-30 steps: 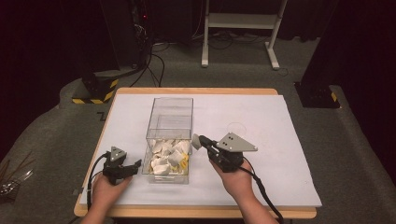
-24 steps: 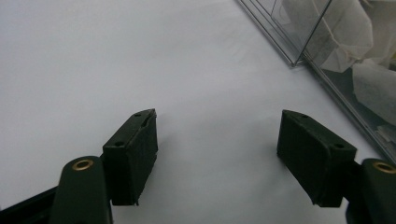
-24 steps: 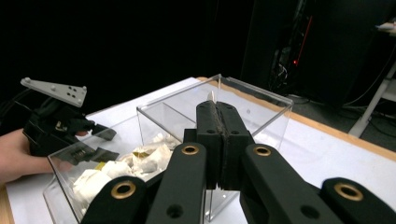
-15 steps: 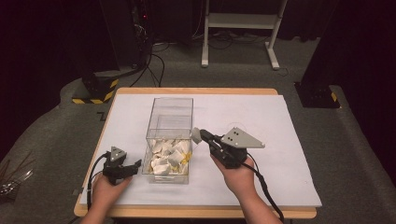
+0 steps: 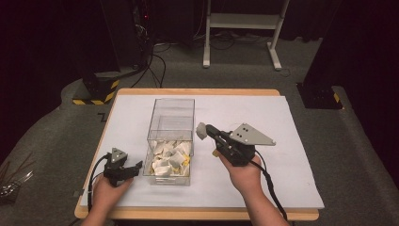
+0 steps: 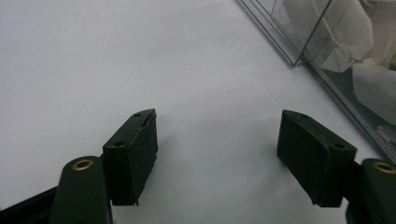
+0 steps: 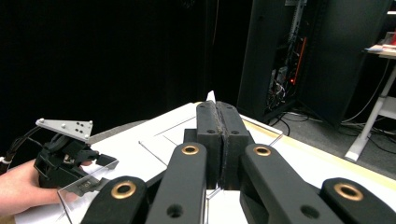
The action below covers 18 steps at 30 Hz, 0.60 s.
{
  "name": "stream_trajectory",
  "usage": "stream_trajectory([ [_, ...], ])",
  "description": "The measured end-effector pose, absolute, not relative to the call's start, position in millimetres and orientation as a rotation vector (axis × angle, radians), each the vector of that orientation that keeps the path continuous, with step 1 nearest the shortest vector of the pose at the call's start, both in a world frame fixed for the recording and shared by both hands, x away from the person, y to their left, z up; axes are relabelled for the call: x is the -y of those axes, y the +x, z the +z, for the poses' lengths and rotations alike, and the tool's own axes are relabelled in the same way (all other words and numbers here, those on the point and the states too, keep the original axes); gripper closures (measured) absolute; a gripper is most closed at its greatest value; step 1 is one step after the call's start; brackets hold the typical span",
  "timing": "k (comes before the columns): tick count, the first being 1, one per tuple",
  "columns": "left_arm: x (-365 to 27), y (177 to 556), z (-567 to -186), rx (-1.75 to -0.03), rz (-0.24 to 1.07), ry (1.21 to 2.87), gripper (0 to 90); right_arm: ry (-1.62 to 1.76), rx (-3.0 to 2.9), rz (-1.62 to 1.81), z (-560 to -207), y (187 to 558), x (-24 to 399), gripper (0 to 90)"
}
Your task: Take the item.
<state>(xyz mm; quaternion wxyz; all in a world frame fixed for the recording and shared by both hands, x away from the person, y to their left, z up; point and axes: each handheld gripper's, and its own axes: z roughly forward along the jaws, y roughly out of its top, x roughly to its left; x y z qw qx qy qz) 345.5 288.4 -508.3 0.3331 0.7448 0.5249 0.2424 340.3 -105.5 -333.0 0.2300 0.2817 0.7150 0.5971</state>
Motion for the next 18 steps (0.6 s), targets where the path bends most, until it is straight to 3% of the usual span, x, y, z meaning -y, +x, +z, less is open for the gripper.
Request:
stream_trajectory([
  [18,-288.5,345.5,-508.4,-1.370,0.633,1.945,29.1,0.802,-1.903,1.603,-325.7,345.0,128.2,89.0],
])
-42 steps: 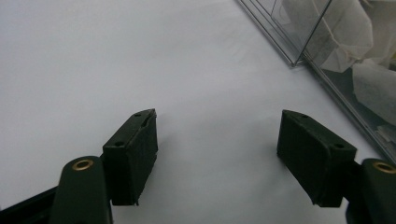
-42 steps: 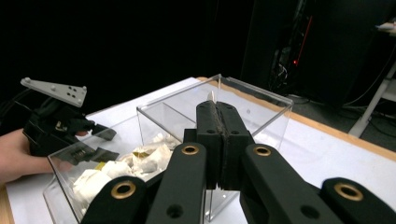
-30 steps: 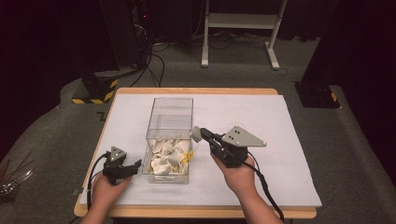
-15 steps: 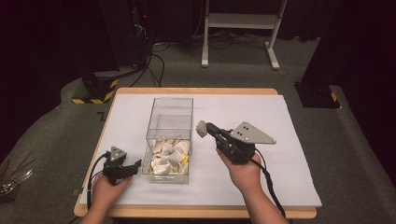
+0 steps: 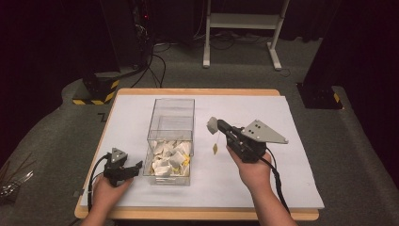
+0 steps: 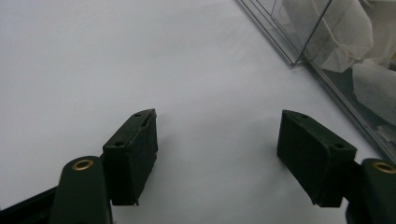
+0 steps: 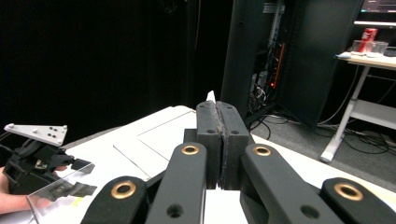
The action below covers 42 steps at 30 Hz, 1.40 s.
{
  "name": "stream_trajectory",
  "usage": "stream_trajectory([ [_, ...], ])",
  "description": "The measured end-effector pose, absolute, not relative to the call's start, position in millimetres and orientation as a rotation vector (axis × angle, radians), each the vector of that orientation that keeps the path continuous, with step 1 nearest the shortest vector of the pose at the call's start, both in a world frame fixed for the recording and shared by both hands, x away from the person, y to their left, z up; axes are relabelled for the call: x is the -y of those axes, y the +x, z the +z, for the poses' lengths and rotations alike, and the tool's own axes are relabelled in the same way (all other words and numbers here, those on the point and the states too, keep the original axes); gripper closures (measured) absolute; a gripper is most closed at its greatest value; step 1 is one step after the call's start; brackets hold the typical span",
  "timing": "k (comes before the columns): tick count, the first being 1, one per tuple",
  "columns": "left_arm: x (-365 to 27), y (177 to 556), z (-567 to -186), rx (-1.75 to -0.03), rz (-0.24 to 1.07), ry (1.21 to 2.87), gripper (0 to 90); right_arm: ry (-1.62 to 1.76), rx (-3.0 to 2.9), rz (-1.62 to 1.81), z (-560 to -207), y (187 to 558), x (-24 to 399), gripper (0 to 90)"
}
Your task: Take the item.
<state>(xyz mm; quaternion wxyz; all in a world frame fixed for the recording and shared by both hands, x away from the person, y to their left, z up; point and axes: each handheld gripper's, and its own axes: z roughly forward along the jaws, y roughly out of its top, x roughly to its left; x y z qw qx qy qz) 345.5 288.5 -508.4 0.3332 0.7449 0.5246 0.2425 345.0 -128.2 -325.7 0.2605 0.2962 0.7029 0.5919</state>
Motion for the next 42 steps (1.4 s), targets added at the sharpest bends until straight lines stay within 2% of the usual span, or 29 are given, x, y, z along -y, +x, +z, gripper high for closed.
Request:
stream_trajectory([
  [29,-288.6,345.6,-508.4,-1.372,0.632,1.943,29.0,0.929,-1.802,1.468,-320.6,384.6,170.2,89.0],
  [42,-288.5,345.6,-508.5,-1.372,0.632,1.943,29.0,0.960,-1.785,1.440,-323.6,403.1,175.0,88.9],
])
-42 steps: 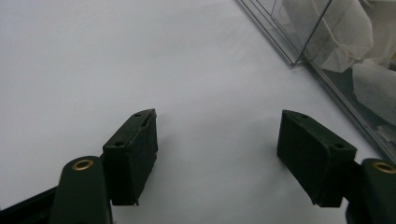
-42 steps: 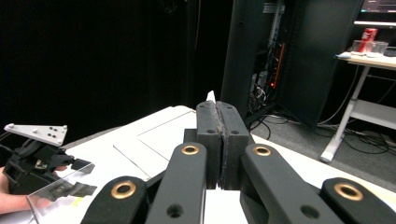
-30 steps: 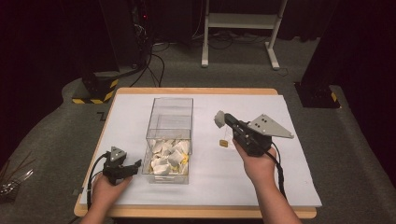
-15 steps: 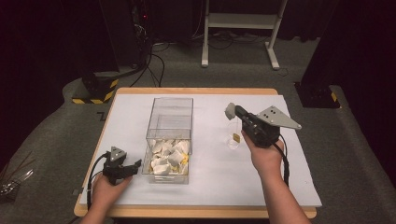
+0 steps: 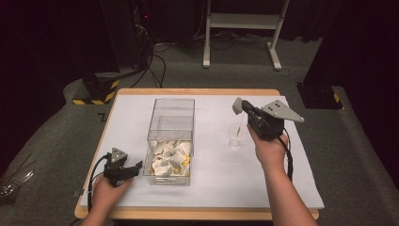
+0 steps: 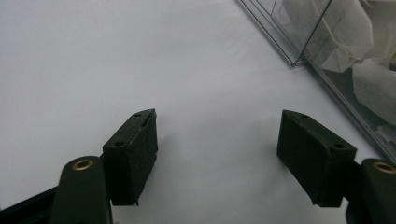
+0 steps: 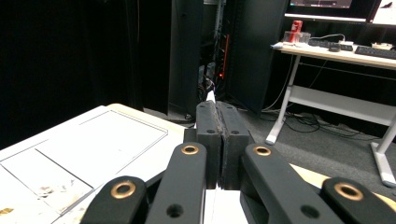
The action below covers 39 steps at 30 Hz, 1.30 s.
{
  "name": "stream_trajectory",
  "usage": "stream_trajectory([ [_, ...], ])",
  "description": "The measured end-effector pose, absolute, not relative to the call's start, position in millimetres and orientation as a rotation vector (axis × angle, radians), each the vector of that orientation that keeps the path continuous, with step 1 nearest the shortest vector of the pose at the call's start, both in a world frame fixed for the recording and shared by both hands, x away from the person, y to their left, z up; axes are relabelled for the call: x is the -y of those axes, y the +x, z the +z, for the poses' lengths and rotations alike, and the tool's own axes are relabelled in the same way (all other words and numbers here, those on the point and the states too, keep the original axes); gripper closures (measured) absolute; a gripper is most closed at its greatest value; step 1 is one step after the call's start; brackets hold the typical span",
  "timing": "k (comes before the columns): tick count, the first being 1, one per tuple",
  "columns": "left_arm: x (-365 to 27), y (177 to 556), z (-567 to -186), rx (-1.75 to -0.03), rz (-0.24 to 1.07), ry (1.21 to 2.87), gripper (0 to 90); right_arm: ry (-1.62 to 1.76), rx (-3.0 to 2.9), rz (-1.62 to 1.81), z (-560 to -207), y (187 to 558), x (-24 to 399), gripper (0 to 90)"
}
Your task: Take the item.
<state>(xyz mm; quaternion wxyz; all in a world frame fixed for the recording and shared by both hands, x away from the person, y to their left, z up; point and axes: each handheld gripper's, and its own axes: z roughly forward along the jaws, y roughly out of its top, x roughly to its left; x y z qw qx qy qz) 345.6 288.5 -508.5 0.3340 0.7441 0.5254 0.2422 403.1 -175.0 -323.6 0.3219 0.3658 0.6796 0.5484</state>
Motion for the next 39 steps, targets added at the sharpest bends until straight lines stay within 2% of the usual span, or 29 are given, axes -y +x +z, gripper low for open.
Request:
stream_trajectory([
  [18,-288.6,345.6,-508.4,-1.372,0.632,1.943,29.0,1.004,-1.813,1.371,-335.8,419.2,173.3,88.9],
  [39,-288.6,345.6,-508.5,-1.372,0.632,1.942,29.0,1.070,-1.900,1.279,-386.0,421.5,177.5,88.7],
])
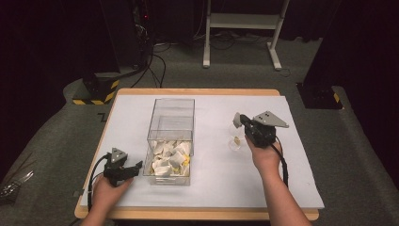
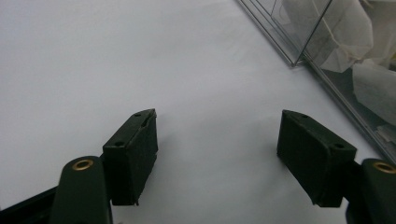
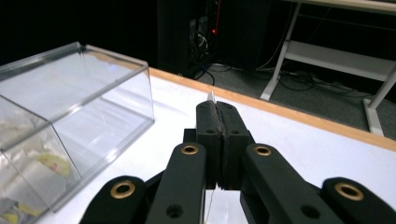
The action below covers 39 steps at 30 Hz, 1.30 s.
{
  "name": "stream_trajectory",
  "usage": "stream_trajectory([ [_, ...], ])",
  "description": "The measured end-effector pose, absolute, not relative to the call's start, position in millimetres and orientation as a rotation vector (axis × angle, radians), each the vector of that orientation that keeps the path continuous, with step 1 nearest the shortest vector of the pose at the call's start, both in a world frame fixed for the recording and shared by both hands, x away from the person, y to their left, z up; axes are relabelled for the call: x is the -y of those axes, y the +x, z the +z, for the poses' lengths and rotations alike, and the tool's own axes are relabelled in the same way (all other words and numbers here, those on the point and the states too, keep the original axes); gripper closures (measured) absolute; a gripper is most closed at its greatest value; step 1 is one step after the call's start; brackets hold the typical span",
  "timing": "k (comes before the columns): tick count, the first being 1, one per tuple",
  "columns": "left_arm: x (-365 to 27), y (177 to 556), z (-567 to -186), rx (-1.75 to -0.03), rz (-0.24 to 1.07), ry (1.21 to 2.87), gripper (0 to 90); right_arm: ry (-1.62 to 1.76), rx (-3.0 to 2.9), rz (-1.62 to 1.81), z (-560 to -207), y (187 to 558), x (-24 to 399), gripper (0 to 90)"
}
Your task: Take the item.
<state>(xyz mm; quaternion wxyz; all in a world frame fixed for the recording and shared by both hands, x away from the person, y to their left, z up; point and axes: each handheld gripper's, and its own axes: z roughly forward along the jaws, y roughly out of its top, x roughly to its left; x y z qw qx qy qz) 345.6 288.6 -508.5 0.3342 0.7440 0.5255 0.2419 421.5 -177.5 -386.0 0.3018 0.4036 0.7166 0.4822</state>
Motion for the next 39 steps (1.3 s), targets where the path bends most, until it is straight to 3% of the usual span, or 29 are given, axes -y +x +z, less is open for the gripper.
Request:
stream_trajectory([
  [28,-288.6,345.6,-508.5,-1.371,0.632,1.943,29.0,1.123,-1.984,1.176,-430.1,422.8,177.2,87.6],
  [39,-288.6,345.6,-508.5,-1.372,0.632,1.942,29.0,1.139,-1.972,1.174,-429.1,423.5,175.7,79.2],
])
